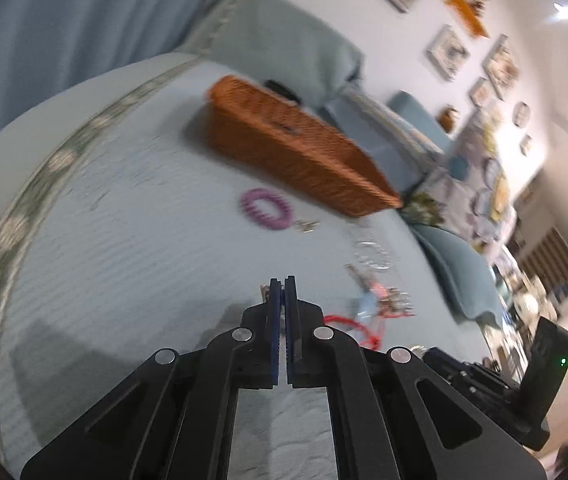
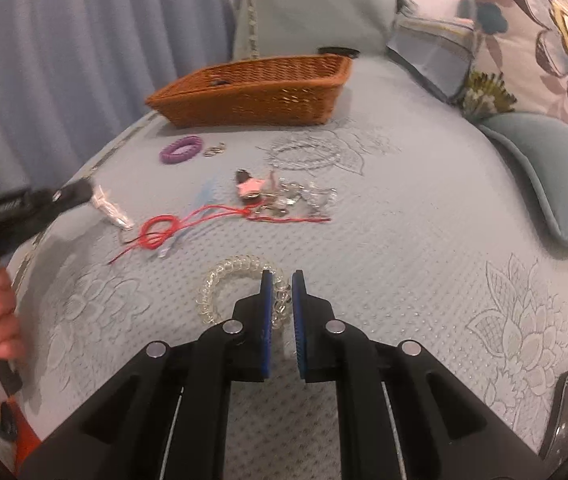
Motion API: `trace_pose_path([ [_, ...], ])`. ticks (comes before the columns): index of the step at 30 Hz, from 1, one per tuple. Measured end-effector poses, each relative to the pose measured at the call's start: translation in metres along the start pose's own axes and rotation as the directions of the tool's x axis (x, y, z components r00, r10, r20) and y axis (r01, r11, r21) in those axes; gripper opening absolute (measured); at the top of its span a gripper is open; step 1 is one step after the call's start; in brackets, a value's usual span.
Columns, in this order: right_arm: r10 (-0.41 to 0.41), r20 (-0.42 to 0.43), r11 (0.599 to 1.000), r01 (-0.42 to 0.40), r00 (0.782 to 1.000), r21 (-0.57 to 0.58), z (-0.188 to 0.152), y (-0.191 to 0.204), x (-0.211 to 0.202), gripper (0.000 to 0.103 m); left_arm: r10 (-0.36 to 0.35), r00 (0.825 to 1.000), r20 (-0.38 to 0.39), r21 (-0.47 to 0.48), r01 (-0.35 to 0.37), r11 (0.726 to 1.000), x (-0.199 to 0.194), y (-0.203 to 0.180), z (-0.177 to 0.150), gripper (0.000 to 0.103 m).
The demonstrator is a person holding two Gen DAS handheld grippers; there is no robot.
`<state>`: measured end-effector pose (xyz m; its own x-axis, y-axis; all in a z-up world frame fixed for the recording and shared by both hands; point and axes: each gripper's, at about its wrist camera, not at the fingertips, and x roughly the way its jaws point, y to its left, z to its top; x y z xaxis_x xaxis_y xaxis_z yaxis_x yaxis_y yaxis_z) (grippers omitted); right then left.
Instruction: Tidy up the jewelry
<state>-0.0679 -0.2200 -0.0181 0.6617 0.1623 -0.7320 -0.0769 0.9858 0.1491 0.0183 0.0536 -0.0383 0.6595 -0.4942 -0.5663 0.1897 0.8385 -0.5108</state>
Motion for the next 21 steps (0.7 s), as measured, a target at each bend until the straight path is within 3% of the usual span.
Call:
trace_pose_path([
  [5,-0.011,-0.02,1.0,0.011,1.0,0.027,-0.002,-0.004,0.003,0.008,0.037,0.997,-0.064,-0.017,-0.038,0.999,-0.006,0.011,-0.017,0.001],
  [12,0.048,-0.033,0.998,-0.047,0.998,0.048,-0.01,-0.005,0.0,0.008,-0.029,0.984,-0.176,0.054,0.039,0.998,-0.009,-0.012,-0.049,0.001],
  [14,0.054,-0.03,0.998,-0.053,0.998,0.046,-0.011,-0.005,-0.002,0.008,-0.004,0.984,-0.176,0.1,0.022,0.995,-0.013,-0.021,-0.053,0.002],
  [15,0.059,-0.029,0.997,-0.058,0.998,0.045,-0.012,-0.005,-0.002,0.008,0.01,0.986,-0.167,0.112,0.009,0.994,-0.015,-0.021,-0.053,0.005],
  [17,0.074,-0.029,0.996,-0.072,0.997,0.047,-0.012,-0.006,-0.003,0.009,0.043,0.99,-0.133,0.12,-0.027,0.992,-0.021,-0.019,-0.048,0.029],
  [19,0.089,-0.029,0.995,-0.087,0.996,0.053,-0.012,-0.008,-0.004,0.016,0.094,0.993,-0.075,0.127,-0.083,0.988,-0.027,-0.016,-0.038,0.043],
  [21,0.099,-0.023,0.994,-0.097,0.995,0.051,-0.012,-0.01,-0.006,0.028,0.113,0.992,-0.05,0.135,-0.105,0.985,-0.027,-0.015,-0.027,0.045],
])
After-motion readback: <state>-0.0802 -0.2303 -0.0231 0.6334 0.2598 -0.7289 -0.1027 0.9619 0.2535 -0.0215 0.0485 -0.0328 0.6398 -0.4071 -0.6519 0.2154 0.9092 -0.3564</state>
